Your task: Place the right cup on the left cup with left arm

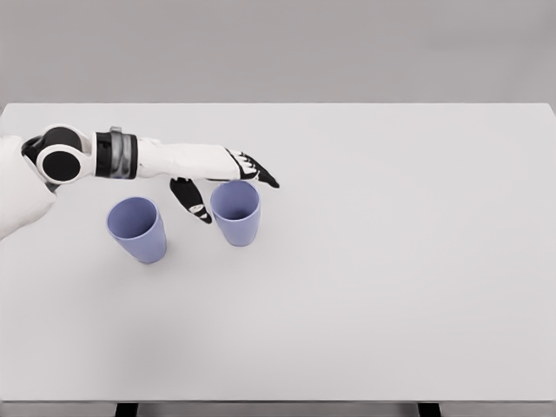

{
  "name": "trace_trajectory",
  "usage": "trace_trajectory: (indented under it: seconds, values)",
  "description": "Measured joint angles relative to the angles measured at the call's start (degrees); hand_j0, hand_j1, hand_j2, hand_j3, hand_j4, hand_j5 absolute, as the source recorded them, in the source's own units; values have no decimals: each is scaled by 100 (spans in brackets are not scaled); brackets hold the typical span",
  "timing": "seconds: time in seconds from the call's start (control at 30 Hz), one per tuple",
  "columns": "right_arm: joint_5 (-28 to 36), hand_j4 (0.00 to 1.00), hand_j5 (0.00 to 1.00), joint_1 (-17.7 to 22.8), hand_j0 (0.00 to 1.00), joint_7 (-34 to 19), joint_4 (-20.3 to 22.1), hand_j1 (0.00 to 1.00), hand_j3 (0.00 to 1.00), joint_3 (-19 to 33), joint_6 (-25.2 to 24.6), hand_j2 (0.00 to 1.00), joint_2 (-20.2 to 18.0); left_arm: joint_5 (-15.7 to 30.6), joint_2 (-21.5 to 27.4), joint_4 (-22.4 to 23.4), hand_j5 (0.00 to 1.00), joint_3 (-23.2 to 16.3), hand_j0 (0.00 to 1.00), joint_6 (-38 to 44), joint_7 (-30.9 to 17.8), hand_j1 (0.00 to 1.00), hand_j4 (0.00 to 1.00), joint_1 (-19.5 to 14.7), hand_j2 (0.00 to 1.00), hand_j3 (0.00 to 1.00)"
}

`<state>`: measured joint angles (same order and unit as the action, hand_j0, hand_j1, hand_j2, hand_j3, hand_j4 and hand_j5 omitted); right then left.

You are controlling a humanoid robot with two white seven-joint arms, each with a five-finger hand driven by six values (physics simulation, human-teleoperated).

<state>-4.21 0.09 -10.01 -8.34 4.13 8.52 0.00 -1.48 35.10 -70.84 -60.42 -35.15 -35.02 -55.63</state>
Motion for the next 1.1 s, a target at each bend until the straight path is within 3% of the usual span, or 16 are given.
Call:
trace_trajectory:
  seconds: [0.4,0.43,0.47,0.5,0.73,0.93,1.1]
  values:
    - [0,100,100,0,100,0,0,100,100,0,0,100,0,-82,-51,9,100,-18,100,0,0,100,100,193,100,100]
    - [0,100,100,0,100,0,0,100,100,0,0,100,0,-102,-61,12,87,-21,87,0,0,87,87,202,87,87]
    - [0,100,100,0,100,0,0,100,100,0,0,100,0,-104,-67,12,68,-12,68,4,3,68,68,211,68,68]
    - [0,100,100,0,100,0,0,100,100,0,0,100,0,-103,-71,12,62,-3,62,7,5,62,62,211,62,62]
    - [-1,100,100,0,100,0,0,100,100,0,0,100,0,3,-34,-28,62,50,62,6,8,62,62,229,62,62]
    - [-1,100,100,0,100,0,0,100,100,0,0,100,0,506,592,-691,60,54,60,-3,0,60,60,35,60,60]
    - [0,100,100,0,100,0,0,100,100,0,0,100,0,1389,1601,-1681,58,49,58,2,1,58,58,-501,58,58]
